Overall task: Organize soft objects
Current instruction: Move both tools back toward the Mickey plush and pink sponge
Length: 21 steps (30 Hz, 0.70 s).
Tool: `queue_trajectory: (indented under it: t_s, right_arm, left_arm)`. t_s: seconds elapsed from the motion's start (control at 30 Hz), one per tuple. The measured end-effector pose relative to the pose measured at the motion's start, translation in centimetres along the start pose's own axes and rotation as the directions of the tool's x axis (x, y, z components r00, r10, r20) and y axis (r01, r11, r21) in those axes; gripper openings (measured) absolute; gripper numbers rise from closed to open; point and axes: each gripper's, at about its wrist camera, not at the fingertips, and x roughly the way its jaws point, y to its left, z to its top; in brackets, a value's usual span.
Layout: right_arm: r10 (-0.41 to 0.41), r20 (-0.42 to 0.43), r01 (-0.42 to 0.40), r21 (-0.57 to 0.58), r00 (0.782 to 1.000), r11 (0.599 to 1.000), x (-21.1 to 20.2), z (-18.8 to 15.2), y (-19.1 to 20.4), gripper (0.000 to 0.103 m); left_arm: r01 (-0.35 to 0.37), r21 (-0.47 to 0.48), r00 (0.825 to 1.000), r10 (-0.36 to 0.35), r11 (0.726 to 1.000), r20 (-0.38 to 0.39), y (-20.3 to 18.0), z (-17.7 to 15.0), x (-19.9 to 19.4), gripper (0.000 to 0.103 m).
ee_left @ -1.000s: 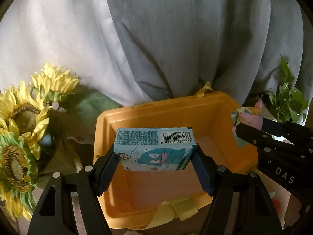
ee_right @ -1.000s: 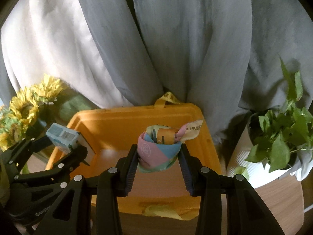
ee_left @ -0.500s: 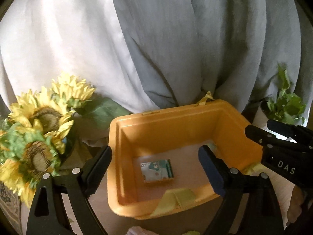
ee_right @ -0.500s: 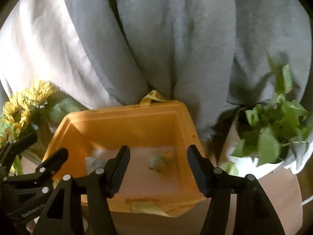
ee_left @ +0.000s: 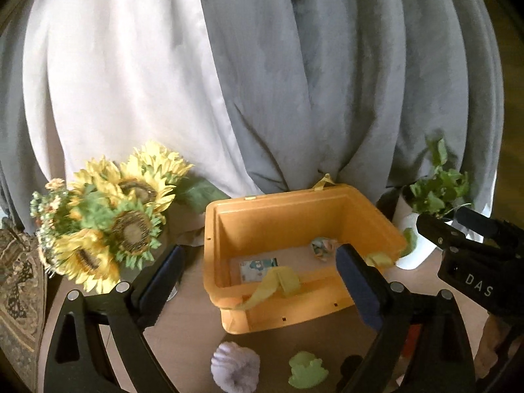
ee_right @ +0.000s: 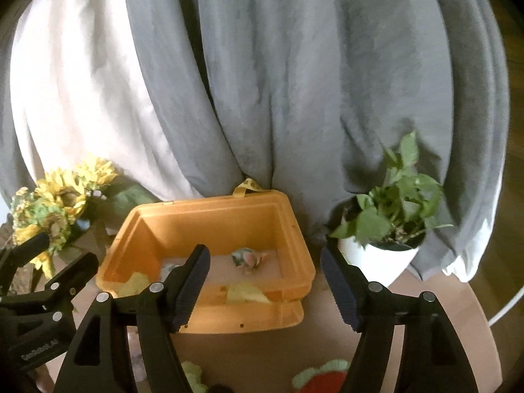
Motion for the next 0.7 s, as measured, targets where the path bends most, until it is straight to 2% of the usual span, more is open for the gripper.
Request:
queue_trajectory:
  t_s: [0.4, 0.7]
  right_arm:
    - [-0.055, 0.072, 0.054, 0.014, 0.996, 0.998, -6.3, -3.5, -0.3, 0.074]
    - [-0.055, 0.053, 0.054, 0.030, 0.997, 0.998, -8.5, -6.9, -1.6, 0.074]
  left_arm:
    - [0.011, 0.034, 0.999, -0.012, 0.999, 0.036, -1.6, -3.1, -5.6, 0.097]
    - [0.029, 0.072, 0.999, -0.031, 0.997, 0.020, -3.3, -6.1, -7.7, 0.097]
